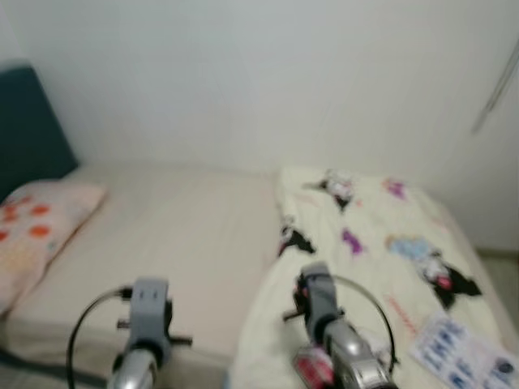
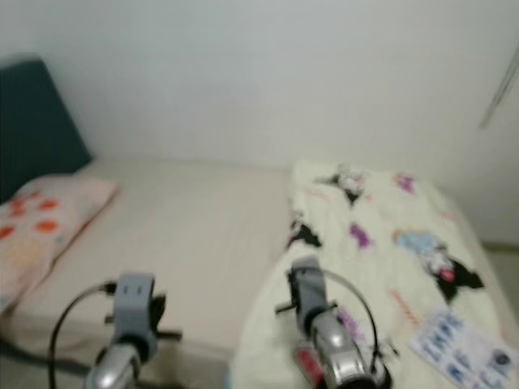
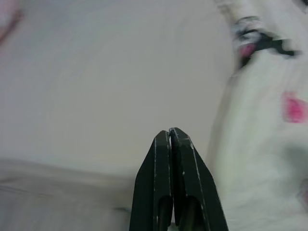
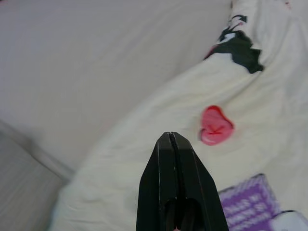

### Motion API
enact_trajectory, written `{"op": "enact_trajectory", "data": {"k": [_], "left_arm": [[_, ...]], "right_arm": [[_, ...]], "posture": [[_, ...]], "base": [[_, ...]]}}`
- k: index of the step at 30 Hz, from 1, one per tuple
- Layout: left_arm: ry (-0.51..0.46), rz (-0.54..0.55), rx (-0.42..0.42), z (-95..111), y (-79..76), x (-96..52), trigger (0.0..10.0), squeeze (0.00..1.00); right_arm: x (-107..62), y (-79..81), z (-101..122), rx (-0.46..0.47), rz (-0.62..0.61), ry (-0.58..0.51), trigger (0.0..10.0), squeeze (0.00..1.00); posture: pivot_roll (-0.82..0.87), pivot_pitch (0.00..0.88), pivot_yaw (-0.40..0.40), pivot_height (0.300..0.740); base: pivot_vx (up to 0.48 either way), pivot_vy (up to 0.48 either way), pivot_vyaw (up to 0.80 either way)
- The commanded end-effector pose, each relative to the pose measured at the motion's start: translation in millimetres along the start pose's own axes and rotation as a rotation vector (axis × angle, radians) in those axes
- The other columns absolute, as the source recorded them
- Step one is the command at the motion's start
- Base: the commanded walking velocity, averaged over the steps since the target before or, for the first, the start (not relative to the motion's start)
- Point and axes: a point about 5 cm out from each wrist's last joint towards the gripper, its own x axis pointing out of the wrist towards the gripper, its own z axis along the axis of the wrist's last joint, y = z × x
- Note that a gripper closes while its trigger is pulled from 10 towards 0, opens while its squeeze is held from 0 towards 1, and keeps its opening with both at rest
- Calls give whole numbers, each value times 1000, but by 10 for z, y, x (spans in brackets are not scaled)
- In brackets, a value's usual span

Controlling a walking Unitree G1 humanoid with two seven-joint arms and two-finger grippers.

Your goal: Clean up the room

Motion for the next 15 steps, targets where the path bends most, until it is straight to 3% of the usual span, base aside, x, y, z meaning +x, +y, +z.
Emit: {"op": "enact_trajectory", "data": {"k": [1, 7, 10, 15], "left_arm": [[13, 4, 6, -23, 6, -6, 10000, 0], [15, 5, 6, -22, 8, -6, 10000, 0], [53, -22, -14, -61, -8, -6, 10000, 0], [60, -30, -12, -64, -13, -3, 10000, 0]], "right_arm": [[-1, -26, 4, 4, -6, 5, 10000, 0], [-5, -23, -1, 3, -2, 7, 10000, 0], [-11, -25, -7, 3, -2, 8, 10000, 0], [-15, -28, -11, 3, -2, 9, 10000, 0]], "posture": [[-65, 0, 18, 740], [-68, 0, 18, 740], [-69, 0, 17, 740], [-69, 0, 17, 740]], "base": [[0, -480, 0], [0, -480, 0], [0, 80, 0], [0, 480, 0]]}}
